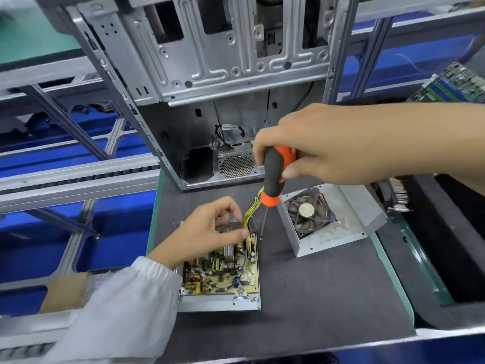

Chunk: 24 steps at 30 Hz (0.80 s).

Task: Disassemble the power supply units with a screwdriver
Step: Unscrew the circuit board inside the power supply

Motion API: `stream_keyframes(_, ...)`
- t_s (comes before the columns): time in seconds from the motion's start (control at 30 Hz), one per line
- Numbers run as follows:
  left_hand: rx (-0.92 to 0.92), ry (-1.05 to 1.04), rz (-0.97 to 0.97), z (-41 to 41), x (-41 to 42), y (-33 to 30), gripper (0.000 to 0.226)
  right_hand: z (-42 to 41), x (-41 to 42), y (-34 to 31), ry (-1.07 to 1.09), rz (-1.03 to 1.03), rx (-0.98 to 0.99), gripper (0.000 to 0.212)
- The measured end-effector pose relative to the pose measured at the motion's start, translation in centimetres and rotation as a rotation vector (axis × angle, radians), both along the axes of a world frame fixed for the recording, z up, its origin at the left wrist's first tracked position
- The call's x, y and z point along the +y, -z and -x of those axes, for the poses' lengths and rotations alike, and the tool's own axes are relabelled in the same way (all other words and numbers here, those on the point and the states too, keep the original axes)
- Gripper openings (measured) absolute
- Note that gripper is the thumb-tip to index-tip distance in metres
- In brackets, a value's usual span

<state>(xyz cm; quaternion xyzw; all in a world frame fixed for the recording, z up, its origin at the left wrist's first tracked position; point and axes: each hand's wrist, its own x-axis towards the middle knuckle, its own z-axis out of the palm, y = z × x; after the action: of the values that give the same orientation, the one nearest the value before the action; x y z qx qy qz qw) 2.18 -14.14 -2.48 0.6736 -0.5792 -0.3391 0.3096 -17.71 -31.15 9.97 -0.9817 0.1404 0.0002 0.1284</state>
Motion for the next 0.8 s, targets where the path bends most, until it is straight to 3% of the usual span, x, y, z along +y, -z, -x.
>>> stream_keyframes(0.2, -0.198, 0.059, -0.128, 1.7, 1.6, 0.2, 0.038, -0.6, 2.2, -4.4, 0.142, -0.266, -0.101, 0.015)
stream_keyframes(0.43, 0.106, -0.041, -0.003, 1.9, 2.6, 0.5, 0.035, -1.0, 2.2, -4.0, 0.158, -0.322, -0.052, 0.015)
stream_keyframes(0.63, 0.332, -0.151, -0.071, -1.9, 5.4, 0.4, 0.03, 2.1, 3.5, 0.9, 0.327, -0.661, -0.302, 0.019)
stream_keyframes(0.7, 0.343, -0.267, -0.068, -3.3, 7.0, 0.8, 0.029, 3.7, 4.7, 3.4, 0.363, -0.759, -0.36, 0.021)
stream_keyframes(0.8, 0.178, -0.478, -0.082, -4.6, 8.6, 2.1, 0.031, 5.5, 7.3, 7.4, 0.459, -0.938, -0.455, 0.032)
